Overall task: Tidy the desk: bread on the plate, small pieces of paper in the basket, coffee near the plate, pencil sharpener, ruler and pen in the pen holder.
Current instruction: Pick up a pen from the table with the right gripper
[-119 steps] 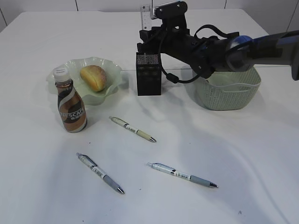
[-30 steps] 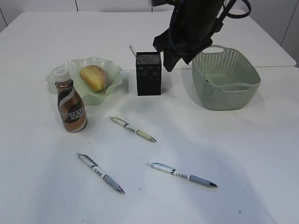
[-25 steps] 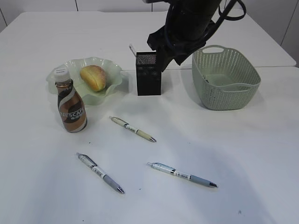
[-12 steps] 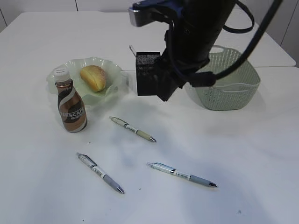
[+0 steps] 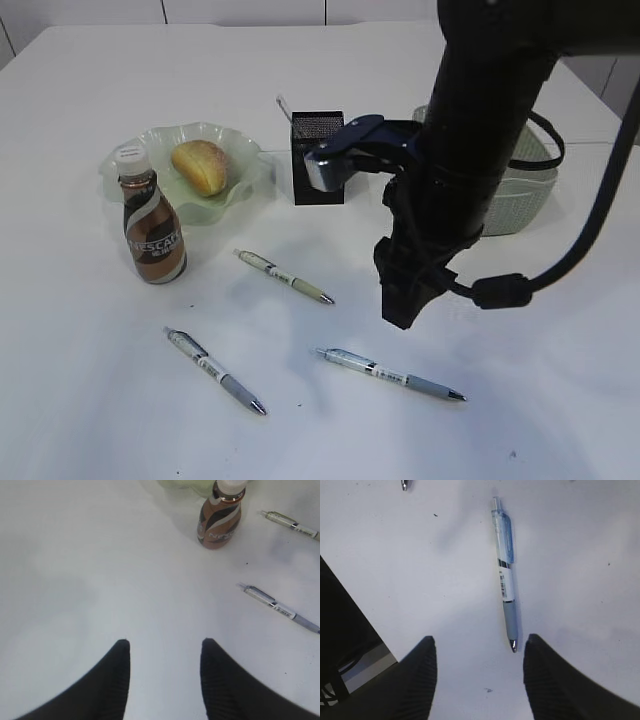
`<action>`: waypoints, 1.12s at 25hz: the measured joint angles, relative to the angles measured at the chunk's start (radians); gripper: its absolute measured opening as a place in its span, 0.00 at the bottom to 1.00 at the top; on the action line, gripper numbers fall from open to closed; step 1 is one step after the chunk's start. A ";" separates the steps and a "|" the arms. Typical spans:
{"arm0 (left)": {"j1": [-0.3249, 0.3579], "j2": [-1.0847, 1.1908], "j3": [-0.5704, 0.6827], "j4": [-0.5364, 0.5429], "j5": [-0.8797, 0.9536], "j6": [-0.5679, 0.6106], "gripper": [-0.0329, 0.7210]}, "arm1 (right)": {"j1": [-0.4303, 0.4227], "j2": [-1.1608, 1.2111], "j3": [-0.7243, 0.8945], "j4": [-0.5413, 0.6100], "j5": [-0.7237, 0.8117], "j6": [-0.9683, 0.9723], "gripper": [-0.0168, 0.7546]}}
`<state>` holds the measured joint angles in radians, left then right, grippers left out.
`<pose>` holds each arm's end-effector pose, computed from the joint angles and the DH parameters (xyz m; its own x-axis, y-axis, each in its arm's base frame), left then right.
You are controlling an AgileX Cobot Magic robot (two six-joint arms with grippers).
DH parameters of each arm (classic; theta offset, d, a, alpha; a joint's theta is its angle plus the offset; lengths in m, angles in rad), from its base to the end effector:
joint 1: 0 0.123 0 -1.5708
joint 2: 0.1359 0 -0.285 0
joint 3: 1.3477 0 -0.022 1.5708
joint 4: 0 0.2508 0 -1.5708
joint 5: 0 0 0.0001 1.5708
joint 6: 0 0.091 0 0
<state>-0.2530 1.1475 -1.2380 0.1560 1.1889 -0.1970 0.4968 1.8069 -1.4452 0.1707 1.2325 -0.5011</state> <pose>0.2068 -0.0399 0.3861 -0.8344 0.0747 -0.5461 0.0585 0.9972 0.0469 0.3069 0.1830 0.2521 -0.5858 -0.7999 -0.1304 -0.8103 0.5747 0.1150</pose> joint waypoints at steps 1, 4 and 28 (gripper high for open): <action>0.000 0.000 0.000 0.002 0.000 0.002 0.47 | 0.000 0.000 0.000 0.000 0.000 0.000 0.59; 0.000 0.000 0.000 0.002 0.000 0.004 0.47 | 0.000 0.000 0.024 0.006 -0.008 -0.090 0.59; 0.000 0.000 0.000 0.050 0.001 0.006 0.47 | 0.000 0.205 0.026 0.027 -0.093 -0.184 0.59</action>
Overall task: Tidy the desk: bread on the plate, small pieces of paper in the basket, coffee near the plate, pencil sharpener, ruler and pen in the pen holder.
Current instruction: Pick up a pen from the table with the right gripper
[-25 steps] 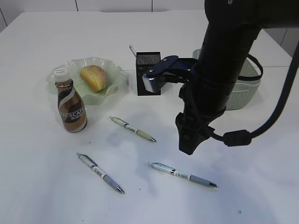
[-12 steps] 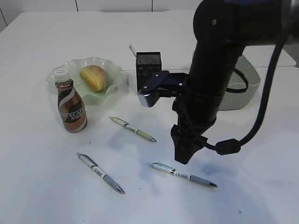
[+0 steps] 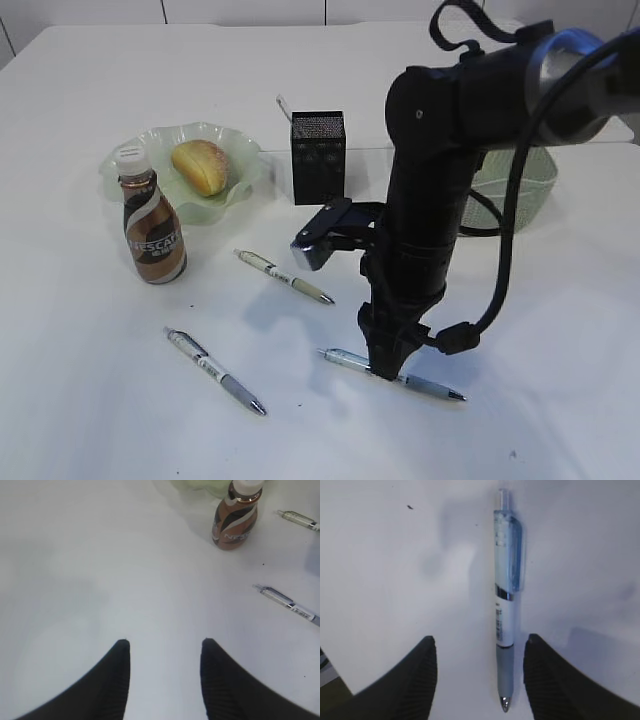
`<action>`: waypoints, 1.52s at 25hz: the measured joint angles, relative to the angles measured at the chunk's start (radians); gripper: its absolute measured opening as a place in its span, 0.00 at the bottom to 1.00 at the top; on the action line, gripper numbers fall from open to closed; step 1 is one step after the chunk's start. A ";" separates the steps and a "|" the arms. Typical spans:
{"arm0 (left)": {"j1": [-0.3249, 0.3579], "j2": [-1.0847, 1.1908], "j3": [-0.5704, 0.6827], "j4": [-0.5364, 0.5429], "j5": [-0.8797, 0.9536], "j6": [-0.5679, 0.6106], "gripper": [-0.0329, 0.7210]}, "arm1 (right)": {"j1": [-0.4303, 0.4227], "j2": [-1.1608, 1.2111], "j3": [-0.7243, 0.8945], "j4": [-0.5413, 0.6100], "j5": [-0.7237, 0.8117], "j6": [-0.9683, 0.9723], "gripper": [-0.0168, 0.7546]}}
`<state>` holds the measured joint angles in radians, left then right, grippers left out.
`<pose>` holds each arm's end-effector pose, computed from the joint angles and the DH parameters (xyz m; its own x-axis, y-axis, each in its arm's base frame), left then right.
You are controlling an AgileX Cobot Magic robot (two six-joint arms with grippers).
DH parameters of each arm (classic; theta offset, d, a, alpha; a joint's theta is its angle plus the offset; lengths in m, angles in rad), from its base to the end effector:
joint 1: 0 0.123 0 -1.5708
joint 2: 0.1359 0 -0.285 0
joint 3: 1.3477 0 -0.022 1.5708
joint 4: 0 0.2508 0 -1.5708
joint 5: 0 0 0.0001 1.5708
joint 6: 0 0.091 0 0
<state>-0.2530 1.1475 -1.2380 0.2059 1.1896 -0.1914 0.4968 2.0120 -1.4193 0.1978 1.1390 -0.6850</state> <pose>0.2077 -0.0358 0.3868 -0.8284 0.0990 -0.5513 0.0534 0.9937 0.0981 0.3259 0.1952 0.1703 -0.4639 -0.8847 -0.0462 -0.8744 0.4489 0.1843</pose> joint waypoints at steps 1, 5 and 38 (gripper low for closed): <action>0.000 0.000 0.000 0.000 0.000 0.000 0.47 | 0.000 0.021 0.000 -0.014 -0.020 0.000 0.59; 0.000 0.000 0.000 0.002 0.000 0.000 0.47 | 0.000 0.052 0.000 -0.021 -0.056 0.000 0.59; 0.000 0.000 0.000 0.077 0.006 0.002 0.47 | 0.000 0.087 0.000 0.001 -0.102 0.000 0.59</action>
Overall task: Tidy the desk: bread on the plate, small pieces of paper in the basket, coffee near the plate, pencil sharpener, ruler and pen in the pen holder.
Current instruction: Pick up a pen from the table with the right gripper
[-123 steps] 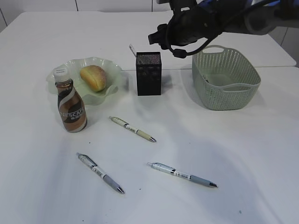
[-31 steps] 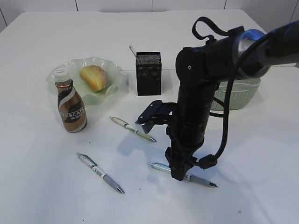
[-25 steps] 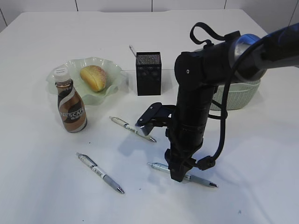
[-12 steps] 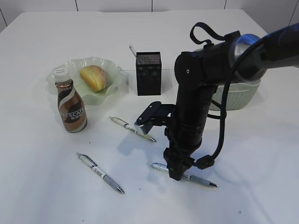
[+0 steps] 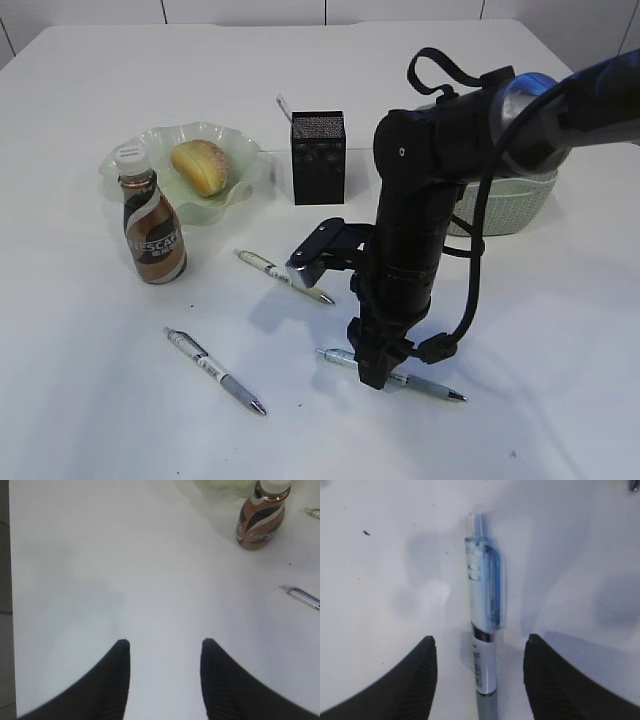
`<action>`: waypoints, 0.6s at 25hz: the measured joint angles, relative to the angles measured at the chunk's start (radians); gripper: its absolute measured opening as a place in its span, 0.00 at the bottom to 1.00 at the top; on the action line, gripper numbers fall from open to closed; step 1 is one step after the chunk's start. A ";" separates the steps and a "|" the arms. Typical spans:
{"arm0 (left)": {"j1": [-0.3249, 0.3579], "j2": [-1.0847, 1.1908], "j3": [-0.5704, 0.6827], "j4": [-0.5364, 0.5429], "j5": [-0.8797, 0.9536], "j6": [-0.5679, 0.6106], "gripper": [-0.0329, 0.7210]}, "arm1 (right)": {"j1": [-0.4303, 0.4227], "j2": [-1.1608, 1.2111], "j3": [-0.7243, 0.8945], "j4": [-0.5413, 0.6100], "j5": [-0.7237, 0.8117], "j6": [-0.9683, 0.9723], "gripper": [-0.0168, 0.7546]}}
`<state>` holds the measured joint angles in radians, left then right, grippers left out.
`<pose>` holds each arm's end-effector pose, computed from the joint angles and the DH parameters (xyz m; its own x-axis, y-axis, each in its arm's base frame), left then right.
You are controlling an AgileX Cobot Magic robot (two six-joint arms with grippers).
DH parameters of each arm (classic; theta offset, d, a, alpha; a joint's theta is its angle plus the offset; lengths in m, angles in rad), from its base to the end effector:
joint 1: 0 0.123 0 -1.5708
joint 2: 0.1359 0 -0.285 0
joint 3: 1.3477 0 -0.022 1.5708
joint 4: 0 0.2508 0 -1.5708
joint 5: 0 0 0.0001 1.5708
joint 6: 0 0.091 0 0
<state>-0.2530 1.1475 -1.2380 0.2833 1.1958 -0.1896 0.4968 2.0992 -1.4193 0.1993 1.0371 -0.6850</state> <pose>0.2085 -0.0295 0.3881 -0.8228 0.1297 -0.5533 0.0381 0.9840 0.1740 0.3367 0.2002 0.1360 -0.4789 -0.8763 -0.0518 -0.8690 0.4648 0.1698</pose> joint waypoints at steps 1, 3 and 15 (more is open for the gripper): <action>0.000 0.000 0.000 0.000 0.000 0.000 0.47 | 0.000 0.000 0.000 0.000 0.000 0.000 0.59; 0.000 0.000 0.000 0.000 0.000 0.000 0.47 | 0.000 0.000 0.000 -0.012 -0.006 0.000 0.59; 0.000 0.000 0.000 0.000 -0.003 0.000 0.47 | 0.028 0.000 0.000 -0.073 -0.012 0.008 0.59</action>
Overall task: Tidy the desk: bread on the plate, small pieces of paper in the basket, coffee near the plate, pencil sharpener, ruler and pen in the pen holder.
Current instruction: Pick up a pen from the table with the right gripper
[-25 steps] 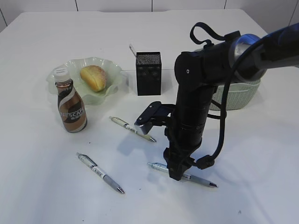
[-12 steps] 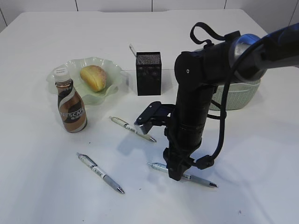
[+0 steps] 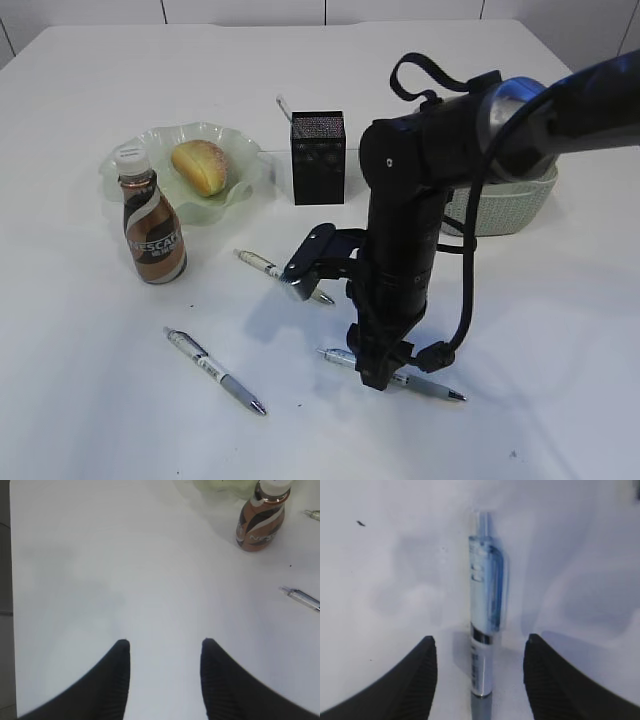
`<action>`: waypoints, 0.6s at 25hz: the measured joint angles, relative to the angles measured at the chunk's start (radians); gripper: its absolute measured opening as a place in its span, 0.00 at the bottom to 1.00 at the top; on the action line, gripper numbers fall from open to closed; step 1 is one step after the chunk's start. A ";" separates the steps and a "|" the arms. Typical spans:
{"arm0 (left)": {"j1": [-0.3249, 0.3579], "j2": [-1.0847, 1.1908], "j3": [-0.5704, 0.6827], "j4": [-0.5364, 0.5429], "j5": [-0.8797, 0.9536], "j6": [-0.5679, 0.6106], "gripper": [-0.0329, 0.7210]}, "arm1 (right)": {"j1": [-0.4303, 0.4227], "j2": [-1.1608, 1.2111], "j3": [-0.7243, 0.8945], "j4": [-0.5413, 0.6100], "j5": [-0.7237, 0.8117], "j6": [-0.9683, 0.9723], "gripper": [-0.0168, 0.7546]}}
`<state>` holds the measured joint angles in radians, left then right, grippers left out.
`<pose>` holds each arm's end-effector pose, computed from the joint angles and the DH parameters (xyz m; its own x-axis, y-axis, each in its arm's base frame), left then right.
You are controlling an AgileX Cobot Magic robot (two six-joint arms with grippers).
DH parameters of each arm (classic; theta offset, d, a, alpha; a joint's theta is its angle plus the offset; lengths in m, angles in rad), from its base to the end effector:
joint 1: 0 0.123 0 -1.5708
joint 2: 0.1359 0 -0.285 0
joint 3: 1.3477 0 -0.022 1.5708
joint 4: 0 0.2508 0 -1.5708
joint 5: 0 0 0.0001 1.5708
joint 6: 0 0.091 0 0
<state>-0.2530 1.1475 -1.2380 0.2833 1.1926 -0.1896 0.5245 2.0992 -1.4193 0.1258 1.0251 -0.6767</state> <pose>0.2088 -0.0295 0.3883 -0.8210 0.1301 -0.5559 0.0384 0.9841 0.1735 0.3344 0.2048 0.1352 -0.4248 -0.9049 -0.0259 -0.9007 0.4196 0.1127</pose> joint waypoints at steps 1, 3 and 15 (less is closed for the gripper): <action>0.000 0.000 0.000 0.000 0.000 0.000 0.47 | 0.014 0.000 0.000 -0.015 -0.005 0.007 0.59; 0.000 0.000 0.000 0.002 -0.001 0.000 0.47 | 0.032 0.000 0.000 -0.043 -0.017 0.028 0.59; 0.000 0.000 0.000 0.002 -0.002 0.000 0.47 | 0.043 0.018 0.000 -0.126 -0.045 0.090 0.59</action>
<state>-0.2530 1.1475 -1.2380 0.2851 1.1902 -0.1896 0.5671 2.1173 -1.4193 0.0000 0.9801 -0.5870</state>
